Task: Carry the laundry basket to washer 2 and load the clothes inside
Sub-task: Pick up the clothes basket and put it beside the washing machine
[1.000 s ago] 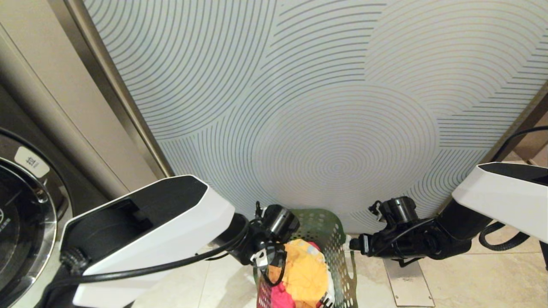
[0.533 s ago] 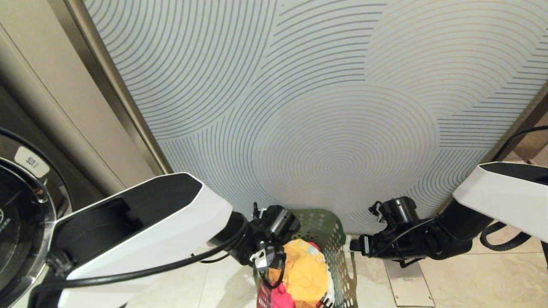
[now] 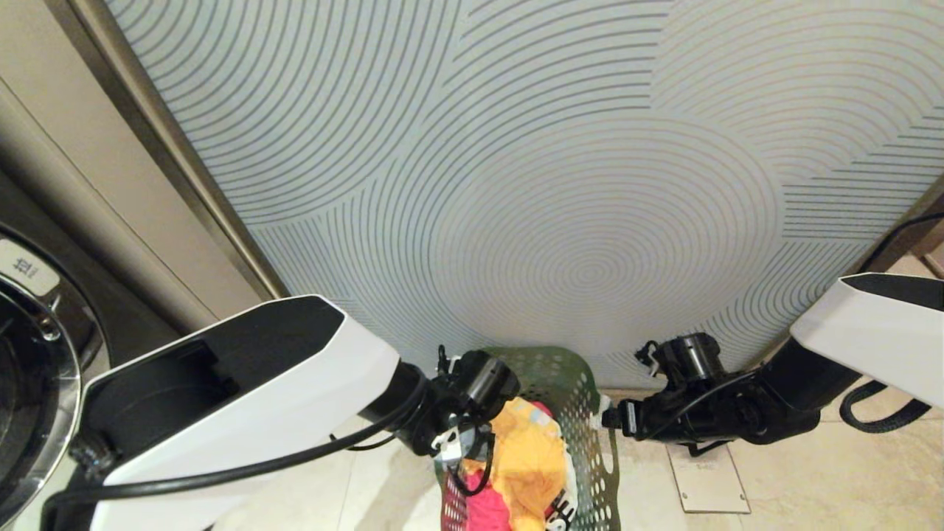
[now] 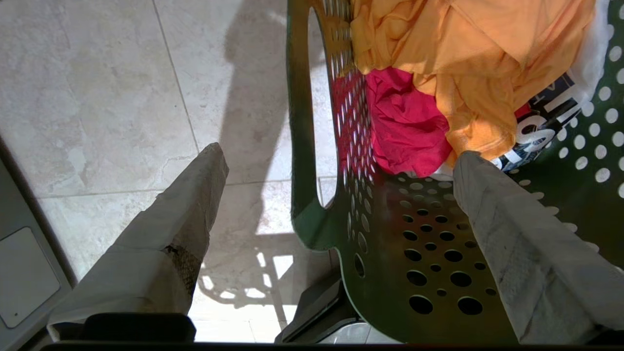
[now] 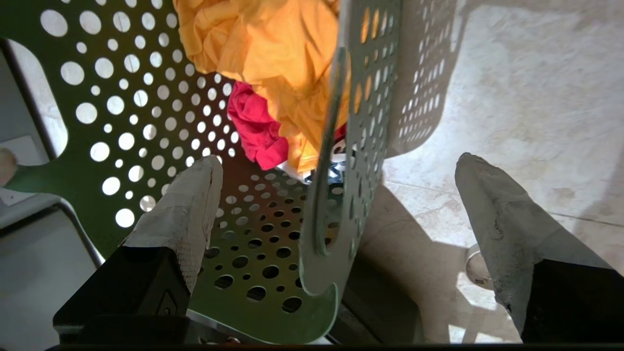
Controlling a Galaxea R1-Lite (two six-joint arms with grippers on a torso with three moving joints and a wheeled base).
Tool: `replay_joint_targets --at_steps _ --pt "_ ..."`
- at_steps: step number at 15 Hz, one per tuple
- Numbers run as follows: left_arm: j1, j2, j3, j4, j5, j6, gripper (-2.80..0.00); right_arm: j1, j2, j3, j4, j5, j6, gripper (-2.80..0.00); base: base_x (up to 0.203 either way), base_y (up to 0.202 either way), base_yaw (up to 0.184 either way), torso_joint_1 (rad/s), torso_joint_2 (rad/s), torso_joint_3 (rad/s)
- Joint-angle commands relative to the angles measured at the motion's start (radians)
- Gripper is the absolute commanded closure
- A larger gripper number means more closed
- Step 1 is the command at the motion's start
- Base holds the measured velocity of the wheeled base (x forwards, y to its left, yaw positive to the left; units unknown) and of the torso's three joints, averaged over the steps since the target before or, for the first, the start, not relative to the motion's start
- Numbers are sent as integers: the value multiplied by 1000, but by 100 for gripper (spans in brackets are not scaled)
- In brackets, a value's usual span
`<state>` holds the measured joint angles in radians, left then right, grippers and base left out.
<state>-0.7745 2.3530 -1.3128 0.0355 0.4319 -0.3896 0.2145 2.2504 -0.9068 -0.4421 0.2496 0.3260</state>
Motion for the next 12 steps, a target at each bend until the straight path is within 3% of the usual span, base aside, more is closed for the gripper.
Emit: replay_joint_targets --at_steps 1,8,12 --pt "0 -9 2 1 4 -2 -280 7 -17 2 -3 3 2 -280 0 0 0 -2 5 -197" --pt "0 -17 4 -2 8 -5 -280 28 -75 2 36 44 4 -280 0 0 0 1 4 -197" --pt "0 -44 9 1 1 -8 -280 28 -142 2 113 129 5 -280 0 0 0 4 1 -59"
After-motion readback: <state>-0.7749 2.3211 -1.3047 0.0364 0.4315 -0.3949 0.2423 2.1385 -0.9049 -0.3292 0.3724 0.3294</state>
